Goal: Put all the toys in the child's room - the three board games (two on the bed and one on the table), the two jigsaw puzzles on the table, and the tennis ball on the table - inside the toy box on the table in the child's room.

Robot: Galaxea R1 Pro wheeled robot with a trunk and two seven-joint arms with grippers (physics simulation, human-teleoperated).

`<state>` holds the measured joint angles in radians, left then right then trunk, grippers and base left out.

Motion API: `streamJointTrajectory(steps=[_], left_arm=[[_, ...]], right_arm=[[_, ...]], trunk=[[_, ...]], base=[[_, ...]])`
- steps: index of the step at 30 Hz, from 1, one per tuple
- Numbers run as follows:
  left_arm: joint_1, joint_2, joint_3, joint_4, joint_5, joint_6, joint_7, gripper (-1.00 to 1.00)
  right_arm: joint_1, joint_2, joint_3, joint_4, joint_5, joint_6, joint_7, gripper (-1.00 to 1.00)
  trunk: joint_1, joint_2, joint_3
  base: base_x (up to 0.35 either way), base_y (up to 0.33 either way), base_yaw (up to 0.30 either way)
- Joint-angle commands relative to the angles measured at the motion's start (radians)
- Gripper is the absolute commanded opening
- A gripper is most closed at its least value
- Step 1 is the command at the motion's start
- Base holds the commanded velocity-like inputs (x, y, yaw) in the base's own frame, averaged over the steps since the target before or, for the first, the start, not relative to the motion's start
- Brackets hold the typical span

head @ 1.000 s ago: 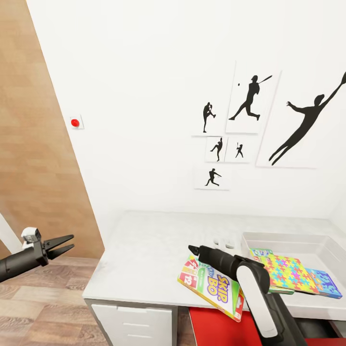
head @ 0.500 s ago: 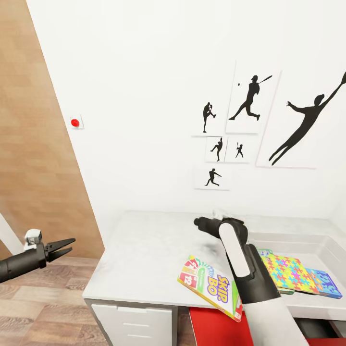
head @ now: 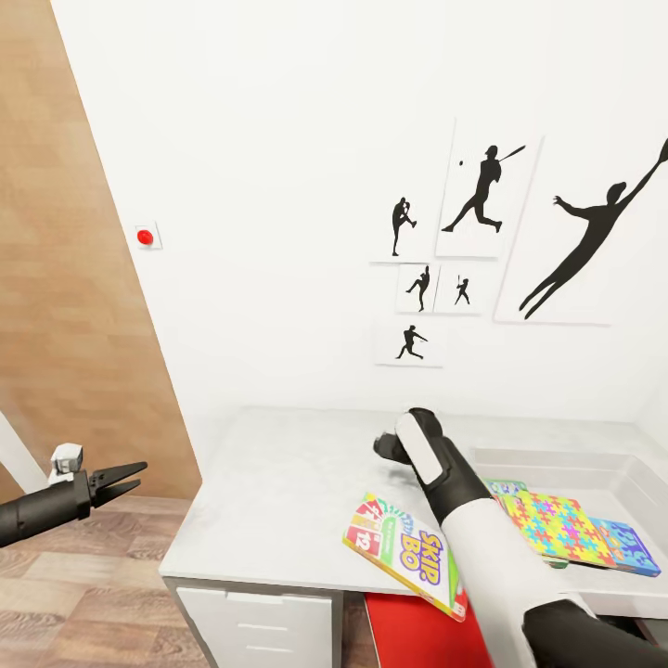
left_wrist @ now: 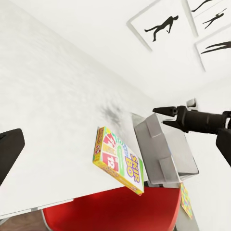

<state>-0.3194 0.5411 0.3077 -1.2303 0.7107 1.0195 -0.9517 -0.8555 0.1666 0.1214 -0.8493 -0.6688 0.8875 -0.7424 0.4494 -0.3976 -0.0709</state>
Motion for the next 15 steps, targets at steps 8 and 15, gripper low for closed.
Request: streamJointTrajectory(steps=[8, 15], left_arm=[[-0.001, -0.001, 0.0, 0.0, -0.002, 0.003, -0.004, 1.0], [-0.001, -0.001, 0.0, 0.0, -0.002, 0.001, -0.004, 1.0]], right_arm=[[-0.039, -0.009, 0.001, 0.169, -0.011, -0.071, -0.003, 1.0], [-0.064, -0.016, -0.026, 0.184, -0.012, -0.075, 0.002, 1.0]], trunk=[[0.001, -0.002, -0.002], [0.001, -0.002, -0.002]], base=[[0.0, 0.0, 0.0], [0.0, 0.037, 0.0]])
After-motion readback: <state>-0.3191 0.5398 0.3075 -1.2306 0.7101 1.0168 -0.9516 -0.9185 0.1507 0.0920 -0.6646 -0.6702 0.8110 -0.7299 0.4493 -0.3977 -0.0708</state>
